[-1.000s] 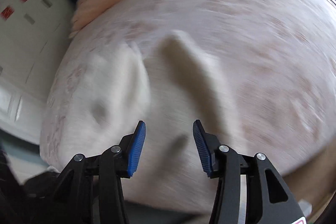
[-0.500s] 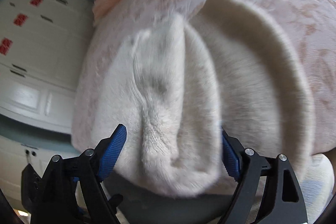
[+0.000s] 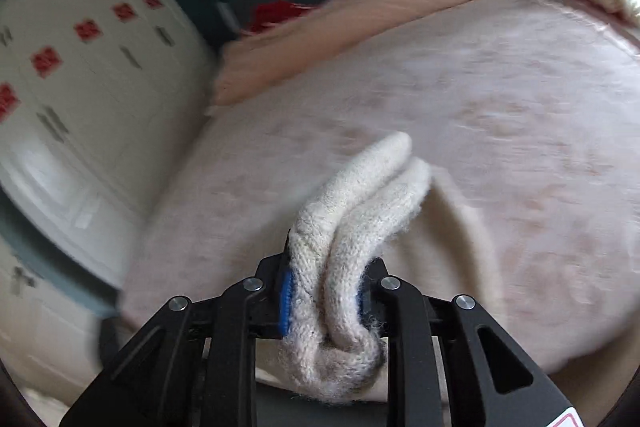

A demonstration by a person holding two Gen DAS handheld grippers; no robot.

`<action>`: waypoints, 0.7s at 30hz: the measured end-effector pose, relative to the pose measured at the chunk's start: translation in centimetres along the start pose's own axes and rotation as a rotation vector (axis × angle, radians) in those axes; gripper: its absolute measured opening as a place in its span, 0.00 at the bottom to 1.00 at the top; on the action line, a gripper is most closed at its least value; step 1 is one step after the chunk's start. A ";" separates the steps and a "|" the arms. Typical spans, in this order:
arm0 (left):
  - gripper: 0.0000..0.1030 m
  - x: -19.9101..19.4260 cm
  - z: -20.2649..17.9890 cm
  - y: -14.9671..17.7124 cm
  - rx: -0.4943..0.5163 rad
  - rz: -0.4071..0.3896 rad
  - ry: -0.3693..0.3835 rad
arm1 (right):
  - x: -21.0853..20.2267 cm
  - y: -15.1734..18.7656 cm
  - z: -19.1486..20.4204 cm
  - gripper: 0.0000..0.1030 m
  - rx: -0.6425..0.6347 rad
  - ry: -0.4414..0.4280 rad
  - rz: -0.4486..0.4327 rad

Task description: Fold small clothes

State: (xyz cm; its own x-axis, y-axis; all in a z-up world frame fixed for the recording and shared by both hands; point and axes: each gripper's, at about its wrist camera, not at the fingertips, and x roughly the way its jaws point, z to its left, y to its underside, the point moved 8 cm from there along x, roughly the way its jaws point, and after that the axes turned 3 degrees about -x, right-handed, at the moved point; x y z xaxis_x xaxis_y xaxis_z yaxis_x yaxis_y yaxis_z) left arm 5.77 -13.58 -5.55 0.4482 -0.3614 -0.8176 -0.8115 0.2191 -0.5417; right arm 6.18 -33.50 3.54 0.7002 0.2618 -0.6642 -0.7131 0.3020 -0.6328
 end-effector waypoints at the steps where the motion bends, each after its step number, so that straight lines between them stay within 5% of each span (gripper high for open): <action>1: 0.25 0.6 -0.5 0.2 0.013 0.016 0.008 | 0.8 1.3 -1.9 0.20 0.021 0.043 0.042; 4: 0.21 2.9 -1.0 1.1 0.008 0.079 0.014 | 5.7 8.2 -9.0 0.20 0.179 0.133 0.240; 10: 0.22 3.1 -0.9 1.4 0.019 0.092 -0.027 | 4.6 8.3 -8.0 0.25 0.207 0.101 0.189; 14: 0.25 1.9 -1.2 1.4 0.022 0.097 -0.026 | 4.3 8.7 -9.7 0.41 0.186 0.140 0.218; 16: 0.32 0.3 -1.6 0.9 0.048 0.070 -0.030 | 2.1 7.9 -9.5 0.45 0.180 0.164 0.167; 18: 0.53 -1.6 -2.0 0.0 0.059 0.010 -0.026 | 0.0 7.2 -9.3 0.47 0.158 0.190 0.121; 21: 0.61 -4.3 -3.6 -2.8 0.070 -0.112 -0.008 | -0.9 3.8 -6.7 0.44 0.128 0.091 0.067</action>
State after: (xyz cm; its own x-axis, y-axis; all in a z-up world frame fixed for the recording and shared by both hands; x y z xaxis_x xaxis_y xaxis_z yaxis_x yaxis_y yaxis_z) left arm 4.82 -15.88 0.20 0.5377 -0.3799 -0.7527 -0.7282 0.2408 -0.6417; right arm 2.57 -38.77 -0.94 0.6409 0.2032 -0.7403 -0.7439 0.4027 -0.5334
